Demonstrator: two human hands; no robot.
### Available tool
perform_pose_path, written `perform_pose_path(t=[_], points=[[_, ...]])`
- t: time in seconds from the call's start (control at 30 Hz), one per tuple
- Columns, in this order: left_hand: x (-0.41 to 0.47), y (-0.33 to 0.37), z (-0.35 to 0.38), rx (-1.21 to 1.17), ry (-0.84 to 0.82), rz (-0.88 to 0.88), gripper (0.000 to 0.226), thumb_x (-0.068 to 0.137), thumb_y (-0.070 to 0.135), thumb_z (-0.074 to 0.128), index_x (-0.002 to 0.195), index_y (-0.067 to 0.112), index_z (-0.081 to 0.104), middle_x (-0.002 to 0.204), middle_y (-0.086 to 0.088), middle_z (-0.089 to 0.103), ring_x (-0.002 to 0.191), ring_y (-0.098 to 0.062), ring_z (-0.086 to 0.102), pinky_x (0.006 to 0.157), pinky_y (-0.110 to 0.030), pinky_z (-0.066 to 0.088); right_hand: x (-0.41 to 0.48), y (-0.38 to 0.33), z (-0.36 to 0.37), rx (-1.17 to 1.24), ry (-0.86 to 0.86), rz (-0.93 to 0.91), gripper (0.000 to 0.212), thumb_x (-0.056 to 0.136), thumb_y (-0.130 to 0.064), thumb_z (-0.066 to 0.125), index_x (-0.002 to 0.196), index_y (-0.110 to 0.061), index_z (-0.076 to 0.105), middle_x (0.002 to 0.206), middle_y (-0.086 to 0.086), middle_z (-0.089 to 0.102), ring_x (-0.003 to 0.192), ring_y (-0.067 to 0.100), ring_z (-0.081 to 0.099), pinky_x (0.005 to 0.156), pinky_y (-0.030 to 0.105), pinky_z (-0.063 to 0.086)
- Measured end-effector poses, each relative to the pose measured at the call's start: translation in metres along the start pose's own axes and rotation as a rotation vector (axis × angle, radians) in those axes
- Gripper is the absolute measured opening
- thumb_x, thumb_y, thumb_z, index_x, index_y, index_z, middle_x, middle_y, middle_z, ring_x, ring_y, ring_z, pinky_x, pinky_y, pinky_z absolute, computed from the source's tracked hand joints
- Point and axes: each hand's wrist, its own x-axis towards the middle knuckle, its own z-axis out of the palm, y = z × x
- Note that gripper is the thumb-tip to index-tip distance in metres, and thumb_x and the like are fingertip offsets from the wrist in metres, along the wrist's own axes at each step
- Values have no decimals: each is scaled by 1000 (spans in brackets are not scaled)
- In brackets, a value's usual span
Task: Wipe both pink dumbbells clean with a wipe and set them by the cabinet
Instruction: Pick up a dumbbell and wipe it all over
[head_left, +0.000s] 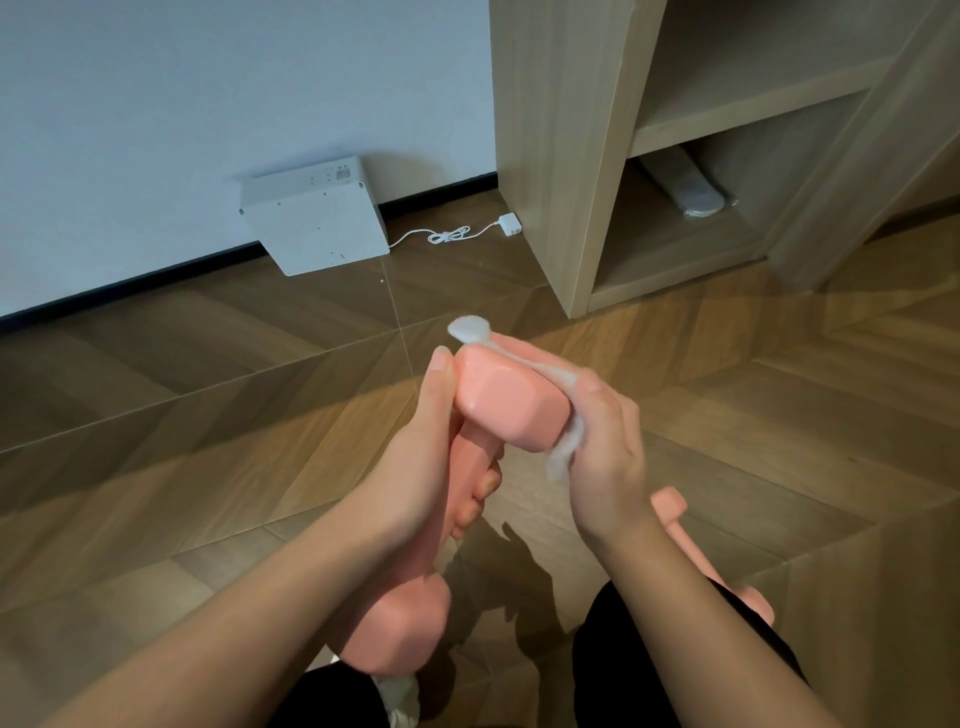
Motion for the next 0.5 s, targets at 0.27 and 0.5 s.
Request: perform_pose_path(t=[0.27, 0.5], points=[[11, -10, -6, 52, 22, 64, 82, 70, 93, 42, 96, 23, 73, 53, -12, 50, 43, -27, 39, 45, -35, 31, 5, -4, -1, -26, -35, 49, 53, 99, -23, 30, 84, -46, 75, 86, -36, 67, 84, -19, 59, 64, -2, 42], [17, -9, -15, 65, 93, -25, 92, 59, 99, 42, 103, 24, 72, 57, -10, 50, 47, -26, 40, 44, -29, 31, -3, 3, -10, 8, -43, 76, 45, 94, -24, 28, 80, -30, 71, 75, -31, 66, 73, -16, 59, 58, 1, 42]])
